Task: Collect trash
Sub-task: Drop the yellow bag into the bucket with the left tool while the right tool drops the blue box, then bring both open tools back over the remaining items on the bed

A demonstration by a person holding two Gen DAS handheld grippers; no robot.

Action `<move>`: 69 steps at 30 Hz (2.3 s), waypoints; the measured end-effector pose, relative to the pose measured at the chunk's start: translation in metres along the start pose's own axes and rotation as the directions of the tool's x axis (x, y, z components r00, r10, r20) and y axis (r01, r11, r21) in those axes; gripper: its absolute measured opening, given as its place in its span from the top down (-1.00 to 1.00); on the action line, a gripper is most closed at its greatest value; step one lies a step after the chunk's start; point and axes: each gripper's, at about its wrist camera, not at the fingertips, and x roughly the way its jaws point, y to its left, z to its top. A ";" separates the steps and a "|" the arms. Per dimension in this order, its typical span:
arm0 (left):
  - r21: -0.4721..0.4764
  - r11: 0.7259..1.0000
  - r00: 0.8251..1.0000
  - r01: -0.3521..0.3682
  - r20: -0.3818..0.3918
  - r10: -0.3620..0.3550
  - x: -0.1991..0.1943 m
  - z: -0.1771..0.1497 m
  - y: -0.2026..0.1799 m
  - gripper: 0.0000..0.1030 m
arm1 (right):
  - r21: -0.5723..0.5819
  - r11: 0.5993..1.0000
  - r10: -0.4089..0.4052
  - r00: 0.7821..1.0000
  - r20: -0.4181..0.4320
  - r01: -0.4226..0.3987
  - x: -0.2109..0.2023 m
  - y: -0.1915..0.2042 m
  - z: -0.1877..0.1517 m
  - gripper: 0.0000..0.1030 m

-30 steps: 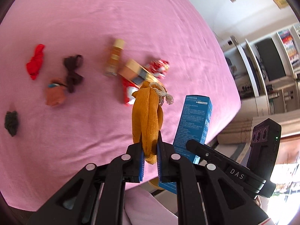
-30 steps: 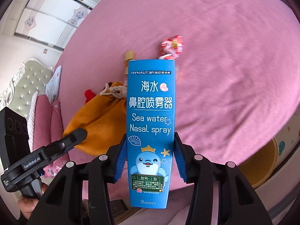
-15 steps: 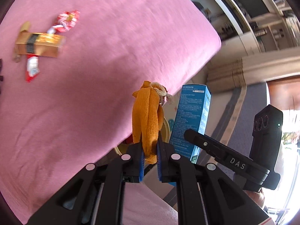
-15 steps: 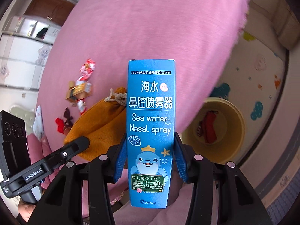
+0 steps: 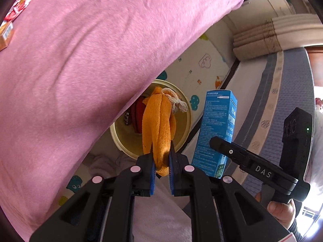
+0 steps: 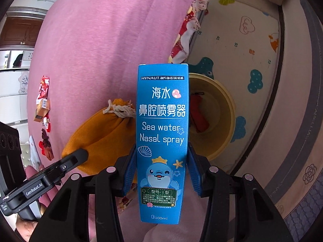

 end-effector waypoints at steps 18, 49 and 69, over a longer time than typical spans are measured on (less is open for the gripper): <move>-0.007 0.998 0.998 -0.055 -0.028 0.054 0.021 0.008 -0.018 -0.36 | 0.024 0.999 -0.026 1.000 0.010 0.025 -0.017 -0.025 0.010 -0.09; -0.564 0.823 0.923 0.070 0.350 0.161 -0.197 -0.103 0.295 -0.41 | -0.618 0.774 0.070 0.989 -0.133 -0.138 0.047 0.394 -0.053 -0.10; -0.723 0.681 0.915 0.115 0.345 0.211 -0.197 -0.104 0.440 -0.41 | -0.699 0.699 0.036 0.984 -0.177 -0.151 0.115 0.507 -0.063 -0.09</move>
